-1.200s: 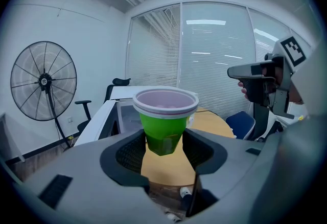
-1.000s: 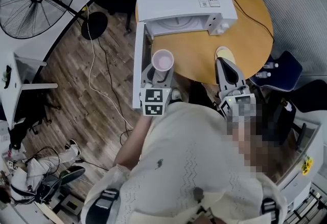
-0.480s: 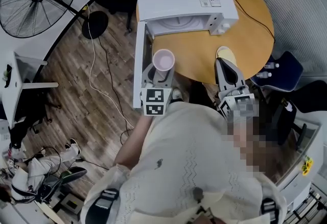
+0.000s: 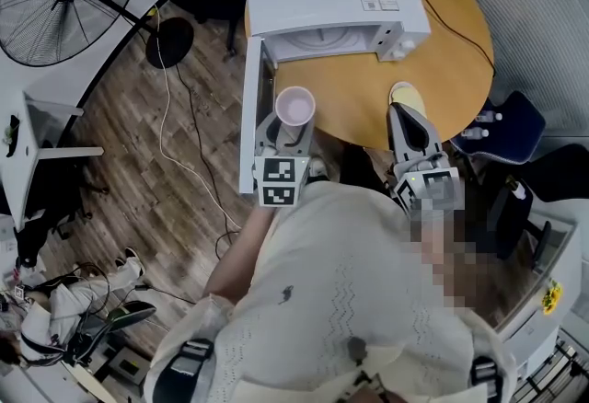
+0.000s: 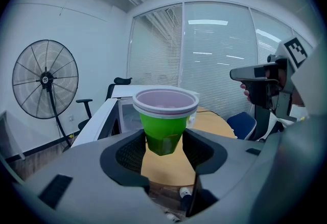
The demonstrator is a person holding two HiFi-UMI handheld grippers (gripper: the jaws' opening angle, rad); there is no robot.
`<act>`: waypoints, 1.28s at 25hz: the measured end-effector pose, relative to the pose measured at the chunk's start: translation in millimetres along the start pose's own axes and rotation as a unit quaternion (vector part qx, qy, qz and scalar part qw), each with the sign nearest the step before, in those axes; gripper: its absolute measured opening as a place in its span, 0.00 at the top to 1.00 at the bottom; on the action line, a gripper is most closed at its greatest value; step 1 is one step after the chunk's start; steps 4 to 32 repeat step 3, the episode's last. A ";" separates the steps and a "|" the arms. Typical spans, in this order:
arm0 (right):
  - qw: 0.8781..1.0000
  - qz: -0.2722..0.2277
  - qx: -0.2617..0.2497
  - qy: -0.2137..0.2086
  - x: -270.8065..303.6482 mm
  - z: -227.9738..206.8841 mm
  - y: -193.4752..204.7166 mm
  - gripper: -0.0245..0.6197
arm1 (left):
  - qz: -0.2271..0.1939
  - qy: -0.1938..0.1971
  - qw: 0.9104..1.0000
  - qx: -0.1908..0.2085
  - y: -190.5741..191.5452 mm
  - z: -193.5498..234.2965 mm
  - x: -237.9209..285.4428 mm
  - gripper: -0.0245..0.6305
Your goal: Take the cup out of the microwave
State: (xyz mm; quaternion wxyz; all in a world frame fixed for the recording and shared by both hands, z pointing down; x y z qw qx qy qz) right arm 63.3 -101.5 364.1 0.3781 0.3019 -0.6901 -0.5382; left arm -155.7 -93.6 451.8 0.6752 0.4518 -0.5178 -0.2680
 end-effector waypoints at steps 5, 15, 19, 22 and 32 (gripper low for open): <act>1.000 0.000 -0.002 -0.001 0.3 1.4 -1.3 0.95 | 0.000 0.000 1.000 0.000 -0.3 0.5 -0.5 0.58; 1.000 0.000 -0.002 -0.001 0.3 1.4 -1.3 0.95 | 0.000 0.000 1.000 0.000 -0.3 0.5 -0.5 0.58; 1.000 0.000 -0.002 -0.001 0.3 1.4 -1.3 0.95 | 0.000 0.000 1.000 0.000 -0.3 0.5 -0.5 0.58; 1.000 0.000 -0.002 -0.001 0.3 1.4 -1.3 0.95 | 0.000 0.000 1.000 0.000 -0.3 0.5 -0.5 0.58; 1.000 0.000 -0.002 -0.001 0.3 1.4 -1.3 0.95 | 0.000 0.000 1.000 0.000 -0.3 0.5 -0.5 0.58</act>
Point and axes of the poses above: the fingertips, and each gripper's own axes: x forward along the fingers, z to its left, y out of its underside, the point moved 6 cm from there along -x, backward along the fingers
